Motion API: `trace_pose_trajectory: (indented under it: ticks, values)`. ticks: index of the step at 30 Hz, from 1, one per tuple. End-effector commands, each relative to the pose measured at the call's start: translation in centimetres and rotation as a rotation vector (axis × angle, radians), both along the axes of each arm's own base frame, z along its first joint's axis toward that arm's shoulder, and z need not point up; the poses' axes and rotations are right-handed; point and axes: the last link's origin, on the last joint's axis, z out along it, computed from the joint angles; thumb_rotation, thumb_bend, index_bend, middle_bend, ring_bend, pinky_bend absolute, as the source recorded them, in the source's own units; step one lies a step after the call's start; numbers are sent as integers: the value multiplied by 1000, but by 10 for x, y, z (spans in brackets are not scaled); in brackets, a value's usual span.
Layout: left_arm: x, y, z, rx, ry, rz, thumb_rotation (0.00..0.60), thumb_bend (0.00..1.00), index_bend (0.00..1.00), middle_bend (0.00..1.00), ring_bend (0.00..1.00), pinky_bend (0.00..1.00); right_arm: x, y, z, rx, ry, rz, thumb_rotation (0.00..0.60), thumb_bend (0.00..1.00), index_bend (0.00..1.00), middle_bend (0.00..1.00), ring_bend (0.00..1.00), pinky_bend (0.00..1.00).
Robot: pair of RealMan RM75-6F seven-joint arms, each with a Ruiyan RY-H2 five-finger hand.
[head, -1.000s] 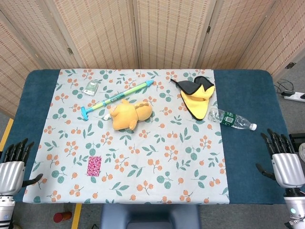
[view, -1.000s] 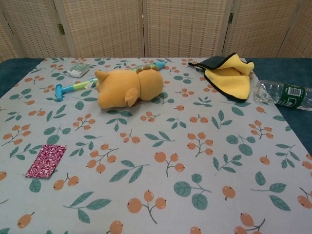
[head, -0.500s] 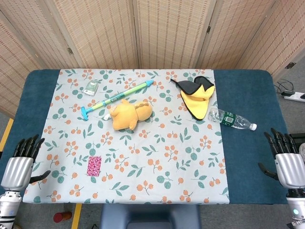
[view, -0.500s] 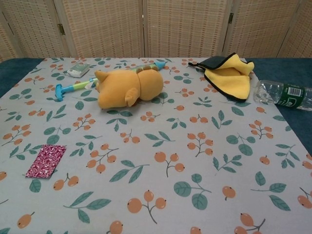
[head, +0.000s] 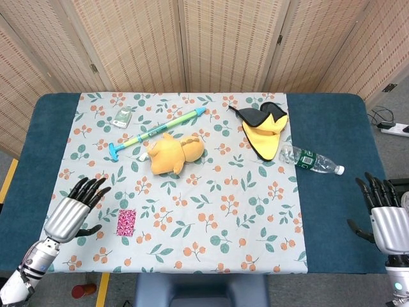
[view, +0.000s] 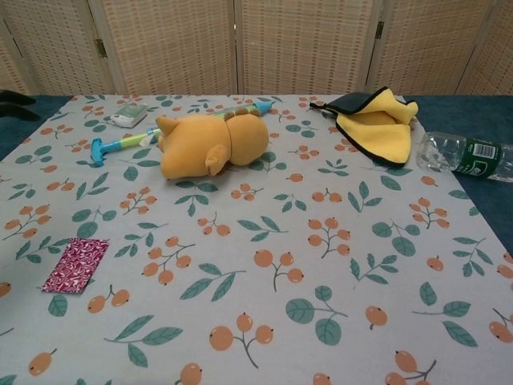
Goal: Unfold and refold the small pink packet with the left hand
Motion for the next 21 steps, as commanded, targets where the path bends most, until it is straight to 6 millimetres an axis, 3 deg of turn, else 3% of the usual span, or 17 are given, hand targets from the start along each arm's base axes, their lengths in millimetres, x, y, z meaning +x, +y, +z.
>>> trace_pose_trajectory:
  ticks: [1,3,4,8,10,13,21]
  values:
    - [6,6,-12,-104,28,-32,600,277,145,9,0,0,0,0,0,3,1,-1,600,250,0,0,0,0]
    - [8,10,-18,-155,27,-23,600,335,160,9,0,0,1,1,-1,6,1,-1,600,250,0,0,0,0]
    - [9,12,-21,-179,29,-16,567,378,172,9,0,0,1,1,-1,8,1,-1,600,251,0,0,0,0]
    - [11,15,-30,-229,15,8,204,486,228,9,0,0,1,2,0,5,-2,-2,600,251,0,0,0,0]
    - [11,16,-34,-243,11,15,150,501,254,9,0,0,1,2,0,4,-2,-3,600,251,0,0,0,0]
    - [9,16,-41,-250,4,21,110,519,287,9,0,0,1,2,0,5,-3,-2,600,251,0,0,0,0]
    - [0,12,-60,-271,1,44,104,524,305,2,0,0,1,0,-3,15,-5,-3,600,251,0,0,0,0]
